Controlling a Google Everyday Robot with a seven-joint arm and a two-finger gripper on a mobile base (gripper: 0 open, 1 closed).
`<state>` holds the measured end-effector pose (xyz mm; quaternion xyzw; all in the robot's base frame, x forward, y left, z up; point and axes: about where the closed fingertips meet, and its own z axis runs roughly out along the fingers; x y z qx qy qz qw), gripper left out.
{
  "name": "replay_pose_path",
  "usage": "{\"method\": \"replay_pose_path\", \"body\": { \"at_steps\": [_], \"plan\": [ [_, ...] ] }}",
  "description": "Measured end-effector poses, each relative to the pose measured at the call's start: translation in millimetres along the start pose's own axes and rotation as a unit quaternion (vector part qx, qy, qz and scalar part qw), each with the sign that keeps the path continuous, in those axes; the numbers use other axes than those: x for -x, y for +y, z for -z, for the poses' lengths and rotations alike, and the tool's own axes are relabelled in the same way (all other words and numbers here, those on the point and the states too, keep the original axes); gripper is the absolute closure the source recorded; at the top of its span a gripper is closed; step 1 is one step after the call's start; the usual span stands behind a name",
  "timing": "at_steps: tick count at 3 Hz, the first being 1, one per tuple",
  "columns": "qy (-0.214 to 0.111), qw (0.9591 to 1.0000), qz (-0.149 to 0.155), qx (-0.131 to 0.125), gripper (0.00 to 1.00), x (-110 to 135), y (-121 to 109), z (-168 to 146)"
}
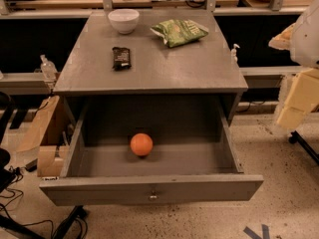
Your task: Pick orange from top drawer and place on counter
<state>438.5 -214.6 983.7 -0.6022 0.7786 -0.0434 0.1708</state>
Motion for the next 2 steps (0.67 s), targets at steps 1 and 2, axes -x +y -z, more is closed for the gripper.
{"method": "replay_pose_path", "body": {
  "at_steps": [1, 2],
  "plan": [
    [-0.004, 1.0, 0.001, 0.0, 0.0, 0.8, -0.4, -1.7],
    [-0.077, 0.9969, 0.015, 0.001, 0.0, 14.8, -6.3, -30.0]
  ]
}}
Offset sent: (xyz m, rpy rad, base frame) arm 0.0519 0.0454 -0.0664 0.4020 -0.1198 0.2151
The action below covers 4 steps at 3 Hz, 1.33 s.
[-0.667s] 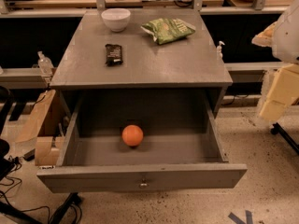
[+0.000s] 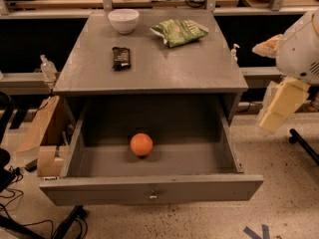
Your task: Pick orange from top drawer and place on counter
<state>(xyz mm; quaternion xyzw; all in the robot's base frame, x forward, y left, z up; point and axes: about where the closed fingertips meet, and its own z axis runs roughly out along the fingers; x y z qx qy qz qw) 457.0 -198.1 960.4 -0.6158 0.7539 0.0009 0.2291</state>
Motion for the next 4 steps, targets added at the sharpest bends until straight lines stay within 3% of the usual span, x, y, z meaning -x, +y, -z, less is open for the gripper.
{"method": "replay_pose_path", "body": {
  "at_steps": [1, 2, 3, 4],
  "plan": [
    [-0.11, 0.9938, 0.017, 0.009, 0.0, 7.5, -1.9, -60.0],
    [-0.202, 0.978, 0.052, -0.001, 0.0, 37.9, -5.2, -103.5],
    [-0.23, 0.9701, 0.075, -0.016, 0.0, 57.4, -1.4, -130.8],
    [-0.23, 0.9701, 0.075, -0.016, 0.0, 57.4, -1.4, -130.9]
  ]
}}
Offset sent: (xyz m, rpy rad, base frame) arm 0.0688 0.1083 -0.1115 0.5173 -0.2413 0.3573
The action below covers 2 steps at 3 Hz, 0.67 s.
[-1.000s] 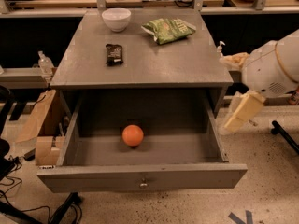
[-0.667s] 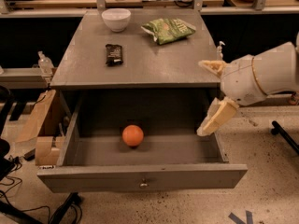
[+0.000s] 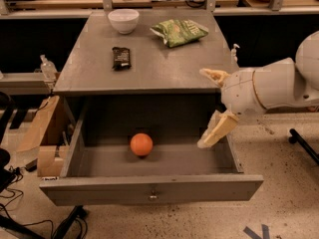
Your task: Pick orange from top drawer and place on counter
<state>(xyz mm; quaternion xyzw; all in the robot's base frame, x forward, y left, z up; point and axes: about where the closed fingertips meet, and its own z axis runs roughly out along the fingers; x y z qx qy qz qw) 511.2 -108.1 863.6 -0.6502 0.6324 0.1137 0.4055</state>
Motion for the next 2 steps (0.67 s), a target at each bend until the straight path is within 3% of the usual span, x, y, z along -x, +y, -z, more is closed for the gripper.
{"method": "replay_pose_path", "body": {
  "at_steps": [2],
  "plan": [
    [-0.024, 0.9992, -0.024, 0.02, 0.0, 3.2, 12.9, -93.4]
  ]
}}
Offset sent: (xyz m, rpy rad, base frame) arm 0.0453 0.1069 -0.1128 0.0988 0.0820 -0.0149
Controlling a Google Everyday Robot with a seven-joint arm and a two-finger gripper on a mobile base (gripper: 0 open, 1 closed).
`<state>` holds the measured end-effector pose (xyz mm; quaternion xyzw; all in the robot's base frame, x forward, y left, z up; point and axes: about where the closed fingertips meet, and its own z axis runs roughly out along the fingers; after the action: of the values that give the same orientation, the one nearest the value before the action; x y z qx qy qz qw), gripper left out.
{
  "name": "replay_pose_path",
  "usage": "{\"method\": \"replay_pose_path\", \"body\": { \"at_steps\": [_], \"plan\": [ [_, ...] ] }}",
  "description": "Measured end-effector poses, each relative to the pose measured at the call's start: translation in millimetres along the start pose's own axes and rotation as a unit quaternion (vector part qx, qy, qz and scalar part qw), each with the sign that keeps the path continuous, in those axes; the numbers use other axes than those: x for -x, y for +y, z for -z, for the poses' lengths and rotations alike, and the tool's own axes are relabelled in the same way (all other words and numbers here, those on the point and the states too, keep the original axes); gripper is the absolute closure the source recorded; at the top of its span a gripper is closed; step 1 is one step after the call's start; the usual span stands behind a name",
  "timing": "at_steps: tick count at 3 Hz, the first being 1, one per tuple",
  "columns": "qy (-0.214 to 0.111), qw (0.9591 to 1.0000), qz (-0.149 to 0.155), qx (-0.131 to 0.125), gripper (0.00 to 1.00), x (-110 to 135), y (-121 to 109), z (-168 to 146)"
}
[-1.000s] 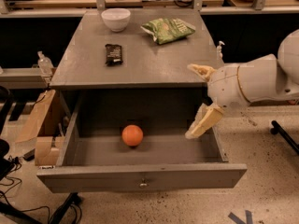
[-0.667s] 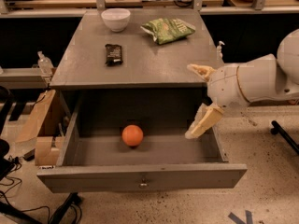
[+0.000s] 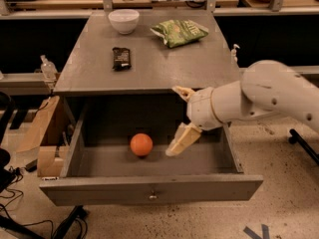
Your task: Pick orange from top drawer and place on counter
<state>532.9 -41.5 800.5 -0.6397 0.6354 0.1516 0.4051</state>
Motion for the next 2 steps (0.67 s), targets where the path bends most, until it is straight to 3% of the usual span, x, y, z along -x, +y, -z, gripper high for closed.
{"method": "replay_pose_path", "body": {
  "at_steps": [2],
  "plan": [
    [-0.025, 0.9977, -0.061, 0.017, 0.0, -31.5, -2.5, -92.6]
  ]
}}
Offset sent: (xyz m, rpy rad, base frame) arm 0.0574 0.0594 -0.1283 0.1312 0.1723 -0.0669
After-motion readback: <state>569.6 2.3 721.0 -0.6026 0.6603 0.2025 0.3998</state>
